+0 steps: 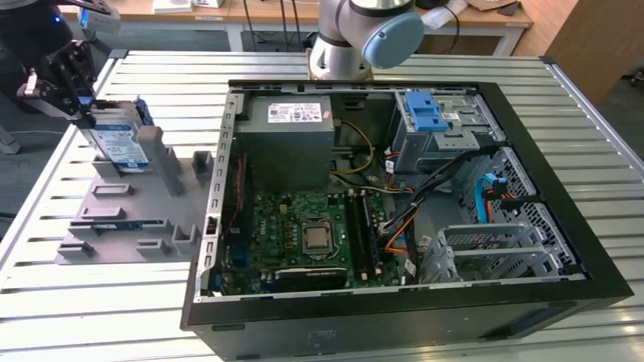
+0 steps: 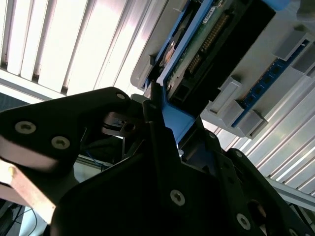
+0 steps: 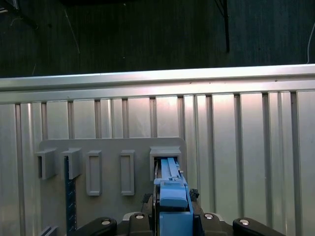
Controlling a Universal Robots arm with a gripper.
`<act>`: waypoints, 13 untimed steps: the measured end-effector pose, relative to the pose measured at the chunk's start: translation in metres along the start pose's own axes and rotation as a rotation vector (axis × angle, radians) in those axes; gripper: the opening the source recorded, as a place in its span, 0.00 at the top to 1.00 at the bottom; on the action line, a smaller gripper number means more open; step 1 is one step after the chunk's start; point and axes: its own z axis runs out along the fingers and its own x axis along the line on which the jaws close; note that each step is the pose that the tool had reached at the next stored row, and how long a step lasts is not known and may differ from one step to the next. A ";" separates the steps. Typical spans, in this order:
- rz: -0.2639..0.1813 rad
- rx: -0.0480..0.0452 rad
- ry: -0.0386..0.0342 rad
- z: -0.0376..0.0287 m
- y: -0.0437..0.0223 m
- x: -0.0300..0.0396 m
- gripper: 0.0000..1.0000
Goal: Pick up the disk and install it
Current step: 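Pick up the disk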
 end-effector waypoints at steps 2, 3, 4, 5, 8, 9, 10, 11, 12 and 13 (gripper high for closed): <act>0.000 0.0001 0.0000 0.0000 0.0000 0.0000 0.64; 0.000 0.0000 0.0000 0.0001 0.0000 0.0000 0.64; 0.000 0.0000 0.0000 0.0000 0.0000 0.0000 0.64; 0.000 0.0001 0.0000 0.0001 0.0000 0.0000 0.64; 0.000 0.0002 -0.0001 0.0000 0.0000 0.0000 0.64; 0.000 0.0004 -0.0002 -0.0002 0.0000 0.0000 0.64; 0.000 0.0002 -0.0001 -0.0008 0.0000 0.0000 0.64; 0.000 0.0001 -0.0001 -0.0017 0.0000 0.0000 0.64; 0.000 0.0002 -0.0001 -0.0028 -0.0001 0.0000 0.64; 0.000 0.0001 -0.0001 -0.0041 0.0000 0.0001 0.64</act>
